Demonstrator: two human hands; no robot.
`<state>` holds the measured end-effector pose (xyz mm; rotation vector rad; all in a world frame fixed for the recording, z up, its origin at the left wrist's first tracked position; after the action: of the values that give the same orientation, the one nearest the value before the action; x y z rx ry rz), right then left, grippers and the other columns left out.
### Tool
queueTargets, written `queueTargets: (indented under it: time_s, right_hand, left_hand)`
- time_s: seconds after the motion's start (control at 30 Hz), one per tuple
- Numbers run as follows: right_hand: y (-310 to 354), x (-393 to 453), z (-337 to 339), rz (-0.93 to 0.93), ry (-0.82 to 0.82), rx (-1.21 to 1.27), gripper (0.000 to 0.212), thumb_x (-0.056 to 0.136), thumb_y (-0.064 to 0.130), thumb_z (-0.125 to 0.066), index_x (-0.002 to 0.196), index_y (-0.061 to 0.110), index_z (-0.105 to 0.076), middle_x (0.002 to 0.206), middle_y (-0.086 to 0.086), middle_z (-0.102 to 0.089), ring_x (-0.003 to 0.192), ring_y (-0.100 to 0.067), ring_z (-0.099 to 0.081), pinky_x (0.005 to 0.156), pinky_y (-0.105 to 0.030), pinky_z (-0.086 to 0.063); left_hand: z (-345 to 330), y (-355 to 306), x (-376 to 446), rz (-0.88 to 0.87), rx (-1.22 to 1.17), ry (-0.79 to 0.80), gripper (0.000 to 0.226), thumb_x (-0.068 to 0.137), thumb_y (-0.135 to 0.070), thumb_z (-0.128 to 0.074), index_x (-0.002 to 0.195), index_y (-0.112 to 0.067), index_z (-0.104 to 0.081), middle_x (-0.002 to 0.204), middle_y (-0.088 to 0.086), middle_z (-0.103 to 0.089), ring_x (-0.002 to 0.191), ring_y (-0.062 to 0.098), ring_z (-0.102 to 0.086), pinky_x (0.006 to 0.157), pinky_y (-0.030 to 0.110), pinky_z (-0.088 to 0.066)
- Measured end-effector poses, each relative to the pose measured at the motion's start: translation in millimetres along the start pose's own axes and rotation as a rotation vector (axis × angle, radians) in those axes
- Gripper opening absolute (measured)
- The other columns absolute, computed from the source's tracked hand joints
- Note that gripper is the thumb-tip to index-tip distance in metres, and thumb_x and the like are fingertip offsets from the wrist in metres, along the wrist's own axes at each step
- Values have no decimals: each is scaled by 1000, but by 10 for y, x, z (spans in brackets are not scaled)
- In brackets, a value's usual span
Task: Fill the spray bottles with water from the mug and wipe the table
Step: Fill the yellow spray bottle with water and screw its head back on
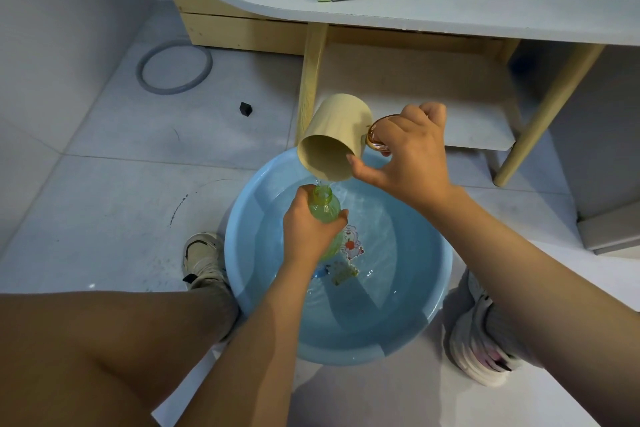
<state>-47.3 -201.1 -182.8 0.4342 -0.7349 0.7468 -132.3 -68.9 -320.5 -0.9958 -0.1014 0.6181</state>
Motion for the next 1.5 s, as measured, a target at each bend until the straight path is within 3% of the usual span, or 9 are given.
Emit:
queueTargets:
  time_s: [0.83,1.07,1.5]
  right_hand:
    - [147,7,81,110,-75,7,43,76,47,-64,63,8,-52,64,-4,-57,65,-24,-50,79,-34,-30]
    - [181,-18,69,113,-80,50,39,74,42,-68,64,8,-52,63,-3,-56,72,-18,-38,78,-34,-30]
    - [188,-47,59,124,-70,46,35,71,38,-70,65,8,-54,61,-2,-52,72,-18,-37,80,-34,-29]
  left_hand:
    - [15,-12,27,3,3,-29,56,69,-35,-80,113,-17,-51,107,-2,-61,97,18,-57,76,22,-39]
    - [13,-13,45,-6,-9,-43,54,67,-37,-80,109,-17,-52,103,-2,-64,95,20,-59,74,24,-41]
    - [20,4,59,-3,-46,-55,55,67,-36,-81,111,-19,-53,106,-4,-64,97,18,-59,78,24,-43]
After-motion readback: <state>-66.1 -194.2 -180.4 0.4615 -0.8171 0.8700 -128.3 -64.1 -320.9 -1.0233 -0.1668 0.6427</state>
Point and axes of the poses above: each hand's wrist, its own x-axis towards the middle knuckle, its own z-axis out of the back of the hand, y = z × x, the point moved 7 cm from there along x, towards the middle knuckle
